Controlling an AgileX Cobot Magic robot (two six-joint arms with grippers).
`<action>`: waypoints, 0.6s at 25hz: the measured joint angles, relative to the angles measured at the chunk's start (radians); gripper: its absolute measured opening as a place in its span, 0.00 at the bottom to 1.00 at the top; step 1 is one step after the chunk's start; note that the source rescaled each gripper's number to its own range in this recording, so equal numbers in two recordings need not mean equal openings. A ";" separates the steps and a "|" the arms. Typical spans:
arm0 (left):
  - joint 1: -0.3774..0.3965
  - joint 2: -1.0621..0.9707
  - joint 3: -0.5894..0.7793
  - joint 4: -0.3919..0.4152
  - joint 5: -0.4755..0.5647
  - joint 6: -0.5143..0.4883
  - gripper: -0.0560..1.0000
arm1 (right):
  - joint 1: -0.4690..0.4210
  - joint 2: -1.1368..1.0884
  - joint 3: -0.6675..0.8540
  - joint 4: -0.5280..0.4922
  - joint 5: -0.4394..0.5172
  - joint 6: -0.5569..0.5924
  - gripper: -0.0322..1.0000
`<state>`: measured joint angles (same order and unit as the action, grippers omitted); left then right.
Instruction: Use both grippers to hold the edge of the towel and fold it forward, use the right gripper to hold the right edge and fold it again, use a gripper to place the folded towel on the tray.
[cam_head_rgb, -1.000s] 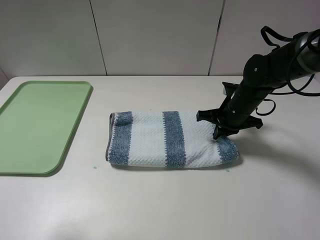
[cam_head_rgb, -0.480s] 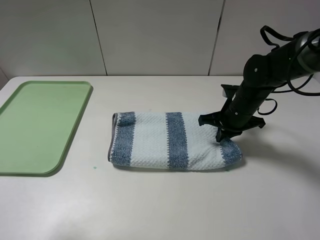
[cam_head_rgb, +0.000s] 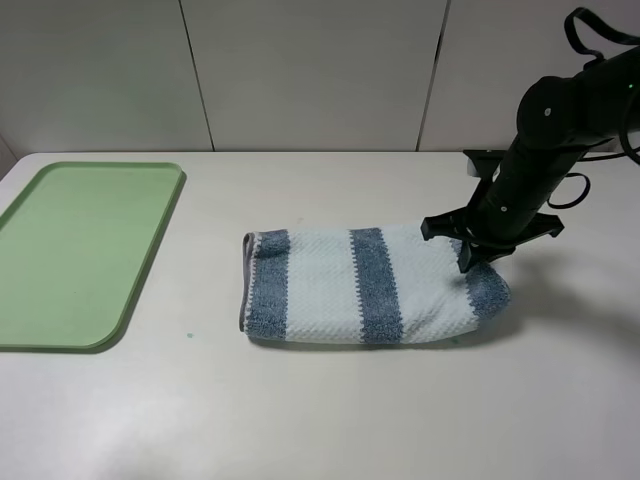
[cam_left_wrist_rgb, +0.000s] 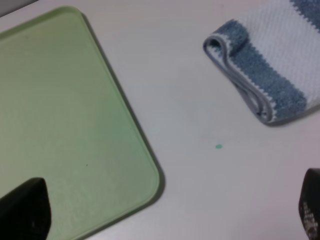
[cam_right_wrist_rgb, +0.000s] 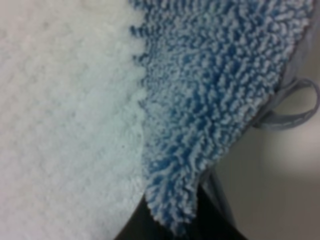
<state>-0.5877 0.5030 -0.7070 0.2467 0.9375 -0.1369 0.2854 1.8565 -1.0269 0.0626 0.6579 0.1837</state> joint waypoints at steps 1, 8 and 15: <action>0.000 0.000 0.000 0.000 0.000 0.000 1.00 | -0.008 -0.010 0.001 -0.007 0.010 0.000 0.05; 0.000 0.000 0.000 0.000 0.000 0.000 1.00 | -0.072 -0.058 0.001 -0.063 0.065 -0.001 0.05; 0.000 0.000 0.000 0.000 0.000 -0.001 1.00 | -0.144 -0.097 0.001 -0.125 0.124 -0.004 0.05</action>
<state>-0.5877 0.5030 -0.7070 0.2467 0.9375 -0.1377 0.1411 1.7595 -1.0260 -0.0620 0.7815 0.1794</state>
